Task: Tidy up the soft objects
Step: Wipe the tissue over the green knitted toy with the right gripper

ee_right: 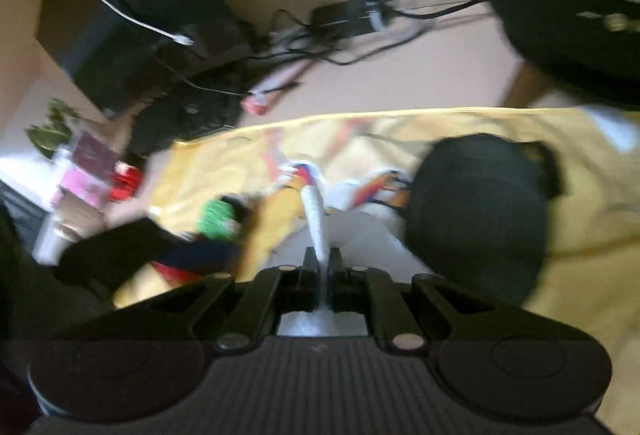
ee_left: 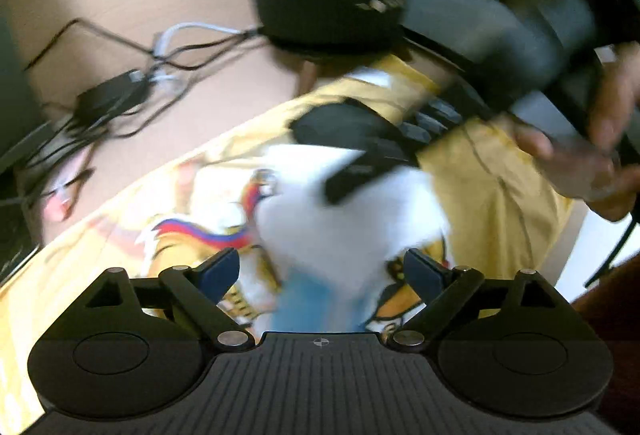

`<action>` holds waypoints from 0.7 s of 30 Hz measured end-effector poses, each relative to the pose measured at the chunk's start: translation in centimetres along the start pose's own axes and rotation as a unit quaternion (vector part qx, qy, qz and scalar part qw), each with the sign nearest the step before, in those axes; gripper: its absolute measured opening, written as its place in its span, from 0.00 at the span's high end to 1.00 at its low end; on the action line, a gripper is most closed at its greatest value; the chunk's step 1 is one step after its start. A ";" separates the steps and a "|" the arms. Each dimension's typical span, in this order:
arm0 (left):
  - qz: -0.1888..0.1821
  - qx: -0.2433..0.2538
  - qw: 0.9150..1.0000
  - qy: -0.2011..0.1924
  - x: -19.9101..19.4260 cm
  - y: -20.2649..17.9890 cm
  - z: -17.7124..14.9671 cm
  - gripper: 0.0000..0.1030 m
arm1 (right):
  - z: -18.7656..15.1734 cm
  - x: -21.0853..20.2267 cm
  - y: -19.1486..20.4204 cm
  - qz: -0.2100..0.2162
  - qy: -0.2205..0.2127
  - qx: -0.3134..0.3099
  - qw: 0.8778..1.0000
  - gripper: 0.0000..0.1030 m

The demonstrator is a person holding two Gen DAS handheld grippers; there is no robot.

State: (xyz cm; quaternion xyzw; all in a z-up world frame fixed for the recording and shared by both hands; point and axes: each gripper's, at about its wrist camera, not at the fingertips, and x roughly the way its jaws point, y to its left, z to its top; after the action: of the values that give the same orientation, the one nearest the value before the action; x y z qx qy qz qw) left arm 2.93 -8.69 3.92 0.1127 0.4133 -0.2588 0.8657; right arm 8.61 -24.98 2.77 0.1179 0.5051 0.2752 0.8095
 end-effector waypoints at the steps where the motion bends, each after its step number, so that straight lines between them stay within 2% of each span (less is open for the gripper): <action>1: 0.005 -0.015 1.000 -0.008 -0.8 0.8 -0.2 0.09 | -0.3 -0.3 -0.1 -0.021 0.000 -0.007 1.000 0.95; 5: 0.047 -0.078 0.996 -0.021 -3.0 4.2 -1.2 0.08 | -0.7 -1.1 -0.3 -0.050 0.000 -0.020 0.999 0.95; 8: 0.085 -0.128 0.988 -0.015 -4.2 7.3 -2.5 0.07 | 0.2 -1.6 0.5 -0.034 -0.016 -0.022 0.999 0.95; 11: 0.113 -0.178 0.977 0.016 -3.5 10.0 -4.6 0.07 | 1.9 -1.2 1.9 -0.001 -0.030 -0.029 0.999 0.95; 15: 0.078 -0.234 0.968 0.048 -1.3 12.3 -6.7 0.07 | 4.4 1.2 4.5 0.056 -0.038 -0.044 0.997 0.95; 19: 0.065 -0.226 0.970 0.059 -0.7 12.1 -7.4 0.07 | 6.6 4.7 7.8 0.164 -0.035 -0.026 0.986 0.95; 21: 0.059 -0.218 0.972 0.061 -0.8 12.1 -7.5 0.07 | 6.8 7.6 9.2 0.163 -0.008 -0.049 0.985 0.95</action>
State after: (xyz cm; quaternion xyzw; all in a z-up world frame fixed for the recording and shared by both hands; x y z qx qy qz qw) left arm 4.13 4.78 -0.45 -0.0391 0.5042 -0.1032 0.8565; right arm 14.17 -12.60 4.52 0.1611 0.4583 0.4269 0.7627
